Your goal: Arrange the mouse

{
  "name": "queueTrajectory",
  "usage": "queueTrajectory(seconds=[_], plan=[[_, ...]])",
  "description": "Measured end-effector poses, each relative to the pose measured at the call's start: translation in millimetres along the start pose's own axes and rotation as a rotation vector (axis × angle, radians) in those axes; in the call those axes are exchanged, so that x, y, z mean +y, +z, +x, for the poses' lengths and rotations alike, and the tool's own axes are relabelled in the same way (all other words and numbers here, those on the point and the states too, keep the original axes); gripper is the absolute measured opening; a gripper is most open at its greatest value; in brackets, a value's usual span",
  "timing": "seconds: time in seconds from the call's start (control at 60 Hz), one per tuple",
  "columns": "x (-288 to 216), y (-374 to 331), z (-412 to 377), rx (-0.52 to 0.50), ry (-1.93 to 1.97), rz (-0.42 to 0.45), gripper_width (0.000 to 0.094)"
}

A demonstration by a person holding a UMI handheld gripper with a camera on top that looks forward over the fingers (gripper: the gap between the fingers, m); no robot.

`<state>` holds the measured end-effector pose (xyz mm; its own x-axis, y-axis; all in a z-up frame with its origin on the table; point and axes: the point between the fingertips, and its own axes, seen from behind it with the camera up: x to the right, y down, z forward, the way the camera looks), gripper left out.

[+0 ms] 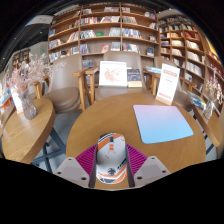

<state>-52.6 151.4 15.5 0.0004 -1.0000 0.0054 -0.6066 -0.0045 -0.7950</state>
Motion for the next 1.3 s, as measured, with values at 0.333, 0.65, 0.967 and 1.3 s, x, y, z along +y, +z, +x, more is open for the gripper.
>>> queueTrajectory(seconds=[0.333,0.65,0.967,1.3], plan=[[-150,-6,147,0.076,0.048,0.166,0.0445],[-98,108,227,0.097,0.031,0.049,0.0445],[-70,118,229,0.095,0.059,0.024,0.0822],[-84,-74,203,0.120,0.036,0.149,0.0859]])
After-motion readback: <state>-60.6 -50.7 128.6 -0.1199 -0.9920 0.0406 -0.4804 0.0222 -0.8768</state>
